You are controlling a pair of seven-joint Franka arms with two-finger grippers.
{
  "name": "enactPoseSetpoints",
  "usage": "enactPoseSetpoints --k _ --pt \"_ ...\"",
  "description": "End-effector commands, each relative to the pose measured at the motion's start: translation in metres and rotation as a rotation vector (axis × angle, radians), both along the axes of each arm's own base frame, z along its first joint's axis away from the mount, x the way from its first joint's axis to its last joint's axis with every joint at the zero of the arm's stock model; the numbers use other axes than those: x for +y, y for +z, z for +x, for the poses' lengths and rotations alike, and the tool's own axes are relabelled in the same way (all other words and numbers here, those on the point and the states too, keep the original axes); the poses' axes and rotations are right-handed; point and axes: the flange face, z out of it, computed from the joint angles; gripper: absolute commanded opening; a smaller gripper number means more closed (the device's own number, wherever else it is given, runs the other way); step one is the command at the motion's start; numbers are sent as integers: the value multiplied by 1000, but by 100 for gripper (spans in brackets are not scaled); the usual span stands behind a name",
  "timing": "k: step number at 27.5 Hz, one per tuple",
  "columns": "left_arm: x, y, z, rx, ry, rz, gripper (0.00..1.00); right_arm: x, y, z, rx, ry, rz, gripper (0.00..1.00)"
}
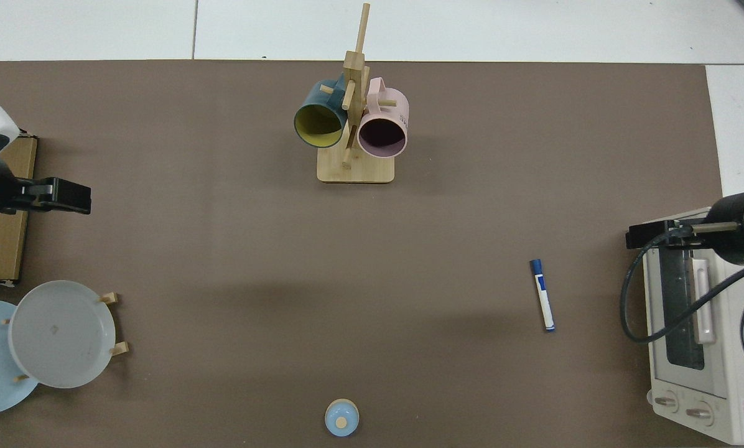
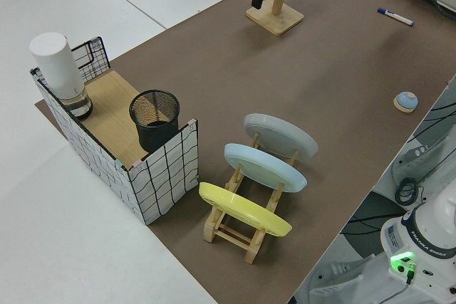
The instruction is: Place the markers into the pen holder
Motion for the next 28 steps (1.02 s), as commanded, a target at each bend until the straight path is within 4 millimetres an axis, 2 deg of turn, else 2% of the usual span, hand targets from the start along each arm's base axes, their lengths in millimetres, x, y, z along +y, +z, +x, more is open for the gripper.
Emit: enactPoseSetpoints --k 1,7,13,19,23,28 --pt "0 -2 -3 11 13 0 100 -5 0 2 -12 19 1 100" --pt "1 -3 -3 12 19 -2 100 -8 -2 3 -12 15 15 100" --pt "1 -2 -3 11 22 -2 100 -2 -1 2 -8 25 19 100" --pt "1 -2 -3 11 22 -2 100 -8 -3 0 -4 13 17 100" --pt "2 -3 -3 13 23 -9 100 -5 -17 -6 16 18 22 100" --pt "2 -3 -3 12 15 -20 100 0 -48 -13 60 21 27 100"
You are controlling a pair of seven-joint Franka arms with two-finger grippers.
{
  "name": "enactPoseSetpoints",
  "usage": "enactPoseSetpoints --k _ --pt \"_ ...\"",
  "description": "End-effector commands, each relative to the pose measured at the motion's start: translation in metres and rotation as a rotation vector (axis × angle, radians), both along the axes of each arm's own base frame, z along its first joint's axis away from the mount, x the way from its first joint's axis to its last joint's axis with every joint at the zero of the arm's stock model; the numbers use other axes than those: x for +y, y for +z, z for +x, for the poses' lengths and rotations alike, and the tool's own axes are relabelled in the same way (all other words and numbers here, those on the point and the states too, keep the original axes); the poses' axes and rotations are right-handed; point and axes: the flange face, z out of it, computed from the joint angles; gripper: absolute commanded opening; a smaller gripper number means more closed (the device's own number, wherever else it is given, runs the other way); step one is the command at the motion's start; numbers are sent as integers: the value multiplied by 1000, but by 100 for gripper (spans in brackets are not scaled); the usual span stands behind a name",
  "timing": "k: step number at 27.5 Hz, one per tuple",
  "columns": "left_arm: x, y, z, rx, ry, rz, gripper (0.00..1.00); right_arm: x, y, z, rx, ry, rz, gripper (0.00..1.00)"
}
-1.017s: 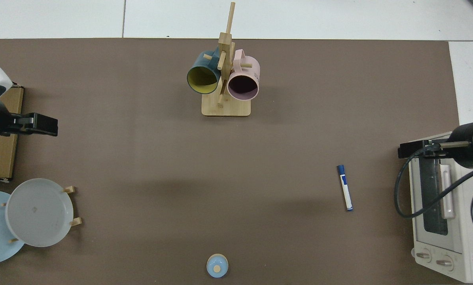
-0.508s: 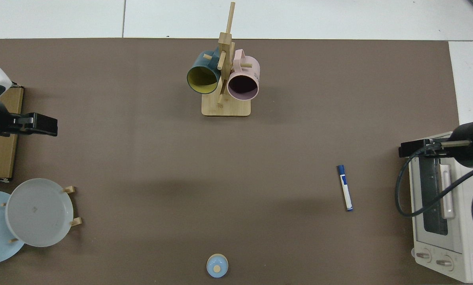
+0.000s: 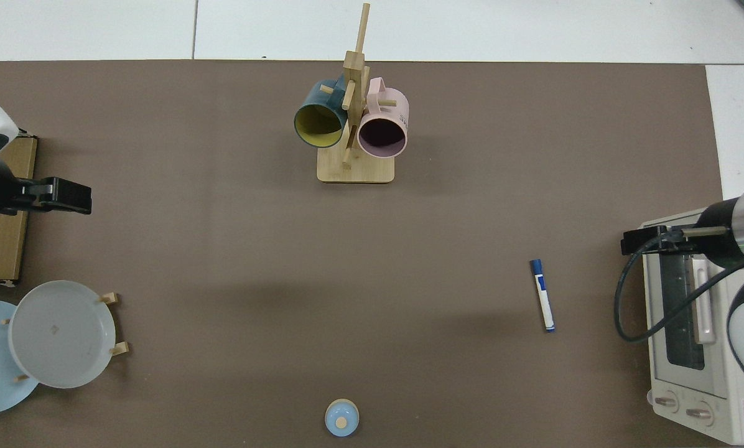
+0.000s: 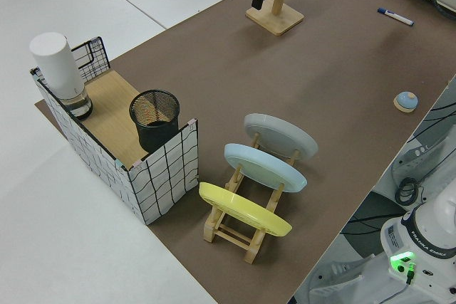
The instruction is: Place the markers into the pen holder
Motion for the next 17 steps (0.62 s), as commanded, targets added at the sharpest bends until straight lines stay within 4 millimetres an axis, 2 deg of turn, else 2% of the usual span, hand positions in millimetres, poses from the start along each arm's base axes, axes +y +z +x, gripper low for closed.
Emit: enactPoseSetpoints --k 1,5,11,13,17 --pt "1 -2 -3 10 3 -13 100 3 -34 -10 22 24 29 100" --pt "2 -2 -2 5 -2 -13 100 11 -65 -4 -4 34 28 100" --pt "1 -5 -6 13 0 -14 100 26 -135 3 61 56 13 100" --pt "-1 -8 -8 22 1 -14 100 27 -156 -2 64 58 12 100" --pt "-1 -14 -11 34 -3 -16 100 29 -184 -12 57 60 11 100"
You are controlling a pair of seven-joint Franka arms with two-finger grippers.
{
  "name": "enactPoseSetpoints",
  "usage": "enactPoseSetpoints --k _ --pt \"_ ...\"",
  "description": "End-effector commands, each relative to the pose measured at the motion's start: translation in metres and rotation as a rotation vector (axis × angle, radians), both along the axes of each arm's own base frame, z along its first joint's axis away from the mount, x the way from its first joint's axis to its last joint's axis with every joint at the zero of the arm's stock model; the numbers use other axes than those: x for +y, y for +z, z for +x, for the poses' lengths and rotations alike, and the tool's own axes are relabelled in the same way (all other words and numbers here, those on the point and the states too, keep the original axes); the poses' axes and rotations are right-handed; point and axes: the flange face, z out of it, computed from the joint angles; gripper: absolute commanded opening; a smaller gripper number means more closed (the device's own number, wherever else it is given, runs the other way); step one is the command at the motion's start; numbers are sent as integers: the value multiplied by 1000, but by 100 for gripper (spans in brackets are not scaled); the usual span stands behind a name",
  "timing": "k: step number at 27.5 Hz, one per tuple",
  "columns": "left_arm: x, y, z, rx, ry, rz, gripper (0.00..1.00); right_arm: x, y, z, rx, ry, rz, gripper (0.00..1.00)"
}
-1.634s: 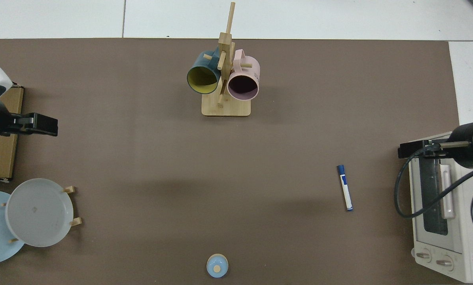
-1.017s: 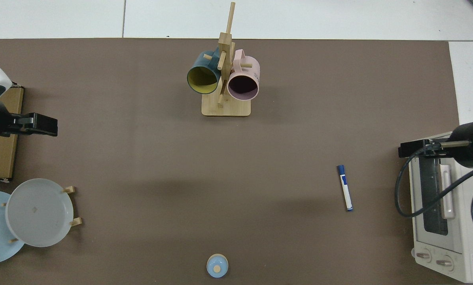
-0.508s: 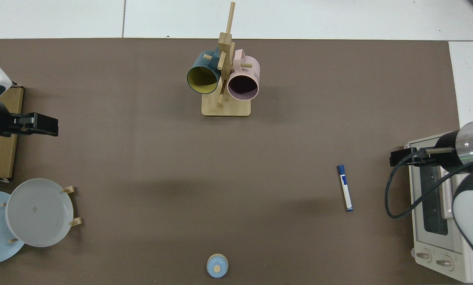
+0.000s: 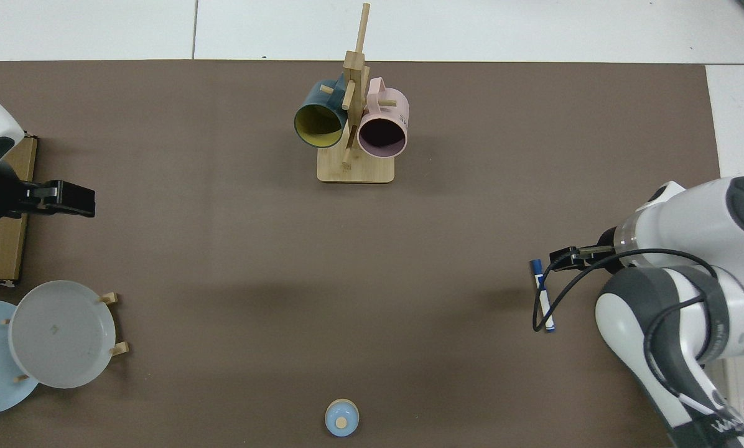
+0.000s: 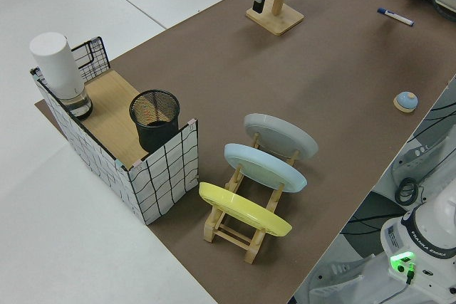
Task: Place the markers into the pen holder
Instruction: 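Reach the right gripper down to the white blue-capped marker, then close the right gripper on the white marker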
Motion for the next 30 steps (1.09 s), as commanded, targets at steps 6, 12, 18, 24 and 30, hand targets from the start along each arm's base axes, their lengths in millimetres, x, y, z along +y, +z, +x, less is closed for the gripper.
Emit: enactPoseSetpoints --k 6,12,18,24,30 --pt "0 -12 -12 27 -8 -21 100 7 -78 -20 -65 34 8 100" --pt "-3 -23 -18 50 -11 -39 100 9 -101 -23 -52 36 3 100" --pt "-2 -24 -18 50 -13 -37 100 8 -118 -25 -49 37 -2 100" --pt "-3 -24 -19 62 -52 -37 100 11 -126 -29 -42 43 -3 90" --pt "-3 -24 -20 68 -158 -39 100 10 -127 -30 -32 42 -4 47"
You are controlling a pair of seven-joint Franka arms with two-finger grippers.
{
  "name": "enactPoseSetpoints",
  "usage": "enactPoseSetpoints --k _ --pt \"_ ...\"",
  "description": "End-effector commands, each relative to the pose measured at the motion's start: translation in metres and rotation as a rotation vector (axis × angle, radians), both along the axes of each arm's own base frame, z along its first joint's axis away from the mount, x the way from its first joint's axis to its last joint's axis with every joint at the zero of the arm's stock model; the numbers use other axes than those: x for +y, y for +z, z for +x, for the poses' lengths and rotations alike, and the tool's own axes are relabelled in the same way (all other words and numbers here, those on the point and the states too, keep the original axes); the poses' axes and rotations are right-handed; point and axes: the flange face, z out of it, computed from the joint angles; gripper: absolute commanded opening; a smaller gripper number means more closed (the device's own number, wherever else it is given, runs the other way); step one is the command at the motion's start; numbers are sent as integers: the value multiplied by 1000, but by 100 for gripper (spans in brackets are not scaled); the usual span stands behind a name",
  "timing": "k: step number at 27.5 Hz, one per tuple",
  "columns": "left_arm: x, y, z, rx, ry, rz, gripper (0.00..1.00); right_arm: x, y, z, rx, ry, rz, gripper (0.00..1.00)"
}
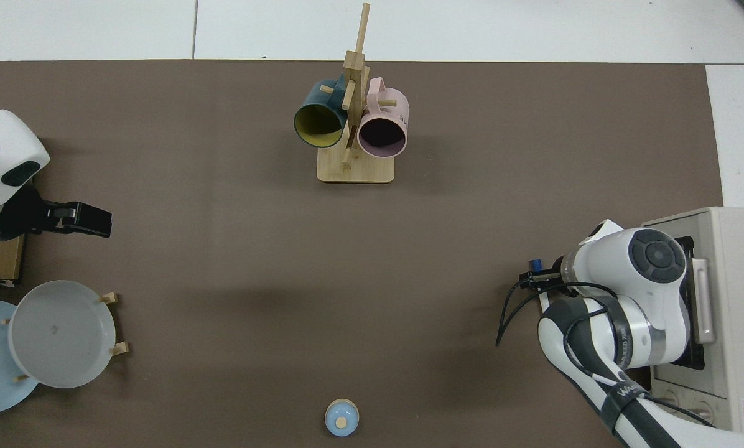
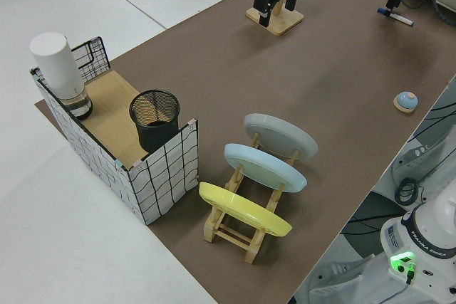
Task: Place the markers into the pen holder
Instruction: 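Close the right gripper on the white marker, then lift the marker with the right gripper while the left gripper approaches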
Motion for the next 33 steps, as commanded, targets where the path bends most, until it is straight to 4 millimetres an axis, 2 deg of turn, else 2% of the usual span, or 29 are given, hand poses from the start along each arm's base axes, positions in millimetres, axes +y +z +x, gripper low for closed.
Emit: enactPoseSetpoints --k 1,6,12,15,19,25,33 --pt "-1 1 -10 8 -112 -16 100 0 -2 -3 -11 19 11 39" --pt "-1 2 -10 8 -287 -19 100 -1 -2 -3 -8 16 11 0" --pt "-4 0 -12 17 -484 -18 100 0 -1 0 -13 -24 8 0" --pt "-4 -1 -14 19 -665 -28 100 0 11 4 -23 -53 9 0" --pt "-4 -2 -15 23 -698 -29 100 2 39 20 -4 -132 6 0" --pt "-16 -2 -15 26 -815 -33 100 4 101 39 -10 -295 5 0" --pt "-29 -2 -15 21 -999 -30 100 8 179 48 -50 -517 12 0"
